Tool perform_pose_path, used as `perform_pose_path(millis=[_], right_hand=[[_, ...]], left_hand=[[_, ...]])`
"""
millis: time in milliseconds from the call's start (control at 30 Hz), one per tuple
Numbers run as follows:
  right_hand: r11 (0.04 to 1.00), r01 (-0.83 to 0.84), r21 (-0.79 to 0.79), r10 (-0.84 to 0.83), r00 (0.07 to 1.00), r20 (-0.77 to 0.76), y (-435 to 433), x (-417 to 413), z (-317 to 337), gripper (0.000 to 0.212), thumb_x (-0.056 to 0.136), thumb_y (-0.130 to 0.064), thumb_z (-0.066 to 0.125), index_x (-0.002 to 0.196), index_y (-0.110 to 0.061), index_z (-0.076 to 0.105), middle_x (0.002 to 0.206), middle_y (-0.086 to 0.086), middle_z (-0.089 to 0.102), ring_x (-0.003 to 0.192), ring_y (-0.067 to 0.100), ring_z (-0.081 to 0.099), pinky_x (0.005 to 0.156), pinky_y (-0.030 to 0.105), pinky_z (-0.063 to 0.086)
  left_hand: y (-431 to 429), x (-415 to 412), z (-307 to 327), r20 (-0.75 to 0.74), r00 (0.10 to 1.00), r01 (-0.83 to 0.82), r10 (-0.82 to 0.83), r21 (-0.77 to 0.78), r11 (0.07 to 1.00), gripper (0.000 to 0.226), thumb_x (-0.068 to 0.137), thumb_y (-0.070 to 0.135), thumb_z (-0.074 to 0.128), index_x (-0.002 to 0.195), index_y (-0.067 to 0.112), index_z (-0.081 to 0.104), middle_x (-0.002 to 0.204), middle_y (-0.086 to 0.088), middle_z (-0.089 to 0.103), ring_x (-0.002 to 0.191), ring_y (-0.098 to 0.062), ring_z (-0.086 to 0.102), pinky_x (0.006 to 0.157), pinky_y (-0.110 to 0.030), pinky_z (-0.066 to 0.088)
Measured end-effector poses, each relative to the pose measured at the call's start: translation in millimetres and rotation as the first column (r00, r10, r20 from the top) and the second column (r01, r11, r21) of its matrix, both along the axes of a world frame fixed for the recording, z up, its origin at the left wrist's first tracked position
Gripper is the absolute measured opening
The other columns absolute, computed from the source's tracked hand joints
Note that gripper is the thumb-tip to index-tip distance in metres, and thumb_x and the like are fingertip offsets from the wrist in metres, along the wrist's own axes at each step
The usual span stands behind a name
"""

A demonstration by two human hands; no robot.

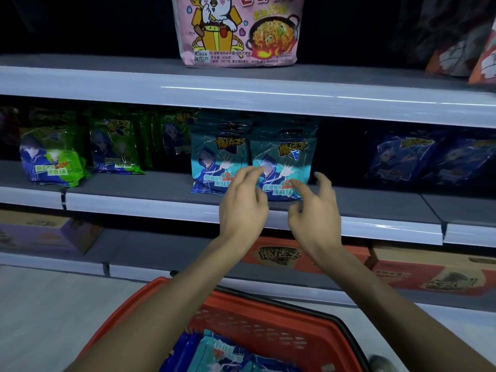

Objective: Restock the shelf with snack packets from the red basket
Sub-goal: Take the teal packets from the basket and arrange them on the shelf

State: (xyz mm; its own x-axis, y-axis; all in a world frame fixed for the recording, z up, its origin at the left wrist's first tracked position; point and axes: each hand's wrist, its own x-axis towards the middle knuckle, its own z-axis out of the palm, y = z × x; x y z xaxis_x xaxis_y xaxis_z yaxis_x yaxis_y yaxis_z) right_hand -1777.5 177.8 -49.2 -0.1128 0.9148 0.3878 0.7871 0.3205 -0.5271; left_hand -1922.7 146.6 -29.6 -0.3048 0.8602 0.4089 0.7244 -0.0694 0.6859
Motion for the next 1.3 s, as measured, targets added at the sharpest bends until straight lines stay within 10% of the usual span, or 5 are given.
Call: perform_pose_path(millis=[267,700,1100,1200,1300], right_hand=[[0.989,-0.149,-0.020,0.149,0.962,0.228,11,-8,-11,0.069,0.082,0.005,0.054,0.146,-0.019,0.058,0.156,0.009,0.048,0.144,0.032,0.039,0.104,0.051,0.050],[0.988,-0.151,-0.037,0.156,0.960,0.233,6,-8,-2,0.070,0.078,0.002,0.056,0.145,-0.019,0.059,0.158,0.004,0.048,0.139,0.034,0.040,0.103,0.049,0.050],[0.944,-0.248,-0.219,0.247,0.969,-0.031,-75,-1,23,0.059,0.091,-0.015,0.062,0.148,-0.030,0.055,0.161,-0.004,0.044,0.149,0.019,0.036,0.115,0.029,0.033],[0.859,-0.324,-0.397,0.187,0.919,-0.346,-102,5,33,0.054,0.094,-0.014,0.067,0.144,-0.030,0.059,0.147,-0.007,0.055,0.128,0.014,0.058,0.086,0.004,0.046],[0.688,-0.488,-0.537,-0.017,0.729,-0.685,-127,8,39,0.051,0.092,-0.010,0.072,0.138,-0.029,0.064,0.139,-0.005,0.062,0.118,0.007,0.063,0.086,0.015,0.053]], left_hand=[[17,-5,0,-0.438,0.891,-0.001,-0.122,-0.269,0.963,0.059,0.100,0.008,0.050,0.157,0.021,0.043,0.171,0.002,0.027,0.154,-0.022,0.031,0.123,-0.044,0.032],[9,-3,8,-0.404,0.908,-0.006,-0.116,-0.287,0.958,0.058,0.100,0.012,0.050,0.157,0.020,0.043,0.169,-0.001,0.031,0.154,-0.019,0.032,0.122,-0.040,0.028],[-97,-16,24,0.018,1.000,0.023,-0.018,-0.363,0.931,0.052,0.097,0.034,0.062,0.148,0.034,0.054,0.144,0.009,0.061,0.107,-0.017,0.069,0.095,-0.032,0.053],[-125,-24,29,0.423,0.906,0.153,0.018,-0.365,0.918,0.049,0.097,0.033,0.069,0.145,0.030,0.059,0.140,0.004,0.063,0.113,-0.009,0.066,0.103,-0.032,0.048],[-155,-32,40,0.612,0.788,0.204,0.061,-0.353,0.913,0.043,0.098,0.029,0.070,0.140,0.025,0.063,0.135,0.003,0.066,0.127,-0.010,0.059,0.106,-0.028,0.041]])
